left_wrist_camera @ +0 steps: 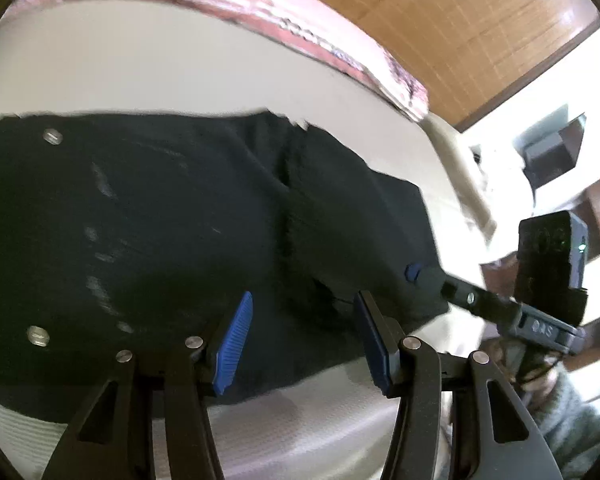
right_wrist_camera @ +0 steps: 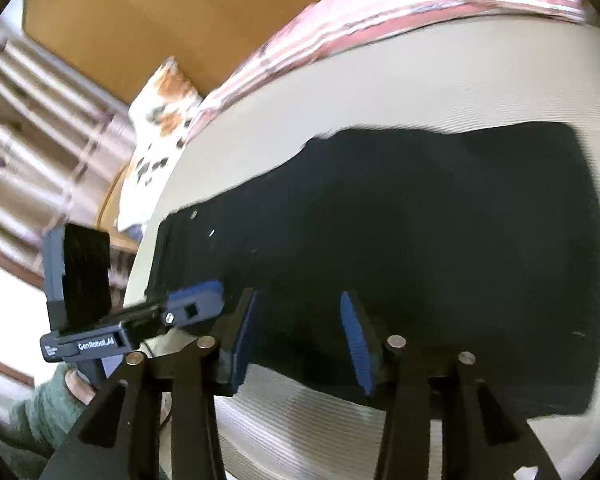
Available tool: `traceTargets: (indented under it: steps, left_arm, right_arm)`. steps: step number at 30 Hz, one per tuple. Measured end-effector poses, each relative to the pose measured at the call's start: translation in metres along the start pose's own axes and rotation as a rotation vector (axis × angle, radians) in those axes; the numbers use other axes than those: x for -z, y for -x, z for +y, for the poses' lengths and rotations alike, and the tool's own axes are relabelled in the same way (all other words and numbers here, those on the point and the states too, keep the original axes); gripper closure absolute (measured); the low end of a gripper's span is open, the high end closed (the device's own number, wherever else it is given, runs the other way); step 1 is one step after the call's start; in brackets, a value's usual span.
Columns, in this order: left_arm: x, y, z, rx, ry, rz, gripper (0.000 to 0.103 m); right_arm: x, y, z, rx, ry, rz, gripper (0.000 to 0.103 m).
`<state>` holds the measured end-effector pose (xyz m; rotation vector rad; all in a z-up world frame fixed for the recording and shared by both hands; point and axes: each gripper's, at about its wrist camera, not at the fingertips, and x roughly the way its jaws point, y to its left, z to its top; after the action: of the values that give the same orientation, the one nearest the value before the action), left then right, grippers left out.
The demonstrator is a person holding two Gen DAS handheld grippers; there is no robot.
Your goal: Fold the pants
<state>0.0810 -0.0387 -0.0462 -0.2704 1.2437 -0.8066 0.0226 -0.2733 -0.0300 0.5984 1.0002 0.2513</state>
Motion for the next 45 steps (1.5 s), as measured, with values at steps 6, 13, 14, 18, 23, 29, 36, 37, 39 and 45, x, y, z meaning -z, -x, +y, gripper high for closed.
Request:
traceTargets:
  steps: [6,13,14,18,23,29,36,37,39,45]
  left_arm:
    - [-0.001,-0.025,-0.002,0.076,0.09,0.112,0.049]
    - [-0.004,-0.043,0.01,0.088,0.198,0.159,0.049]
    - [-0.005,-0.045,0.011,0.091,0.208,0.16,0.049]
    - [-0.011,-0.051,0.01,0.108,0.235,0.15,0.049]
    - [-0.014,-0.062,0.0,0.115,0.209,0.161,0.067]
    - [-0.013,-0.063,-0.015,0.089,0.154,0.156,0.095]
    - [0.0,-0.03,-0.03,0.065,0.057,0.105,0.095]
    - [0.003,-0.033,-0.027,0.045,0.056,0.114,0.095]
    - [0.009,-0.047,-0.014,0.014,0.087,0.151,0.095]
    - [0.008,-0.058,-0.016,-0.053,0.059,0.159,0.089]
  right_arm:
    - [0.007,0.026,-0.036,0.02,-0.132,-0.062,0.061]
    - [0.013,0.032,-0.053,0.002,-0.205,-0.089,0.061]
    - [0.014,0.032,-0.054,-0.003,-0.21,-0.09,0.061]
    - [0.017,0.03,-0.059,-0.009,-0.234,-0.092,0.061]
    - [0.018,0.029,-0.064,-0.016,-0.264,-0.092,0.061]
    - [0.02,0.03,-0.07,0.011,-0.282,-0.091,0.061]
    - [0.024,0.04,-0.076,0.069,-0.293,-0.091,0.061]
    - [0.025,0.041,-0.077,0.086,-0.288,-0.088,0.061]
    - [0.028,0.039,-0.081,0.115,-0.271,-0.071,0.063]
    - [0.032,0.027,-0.084,0.161,-0.249,-0.034,0.064]
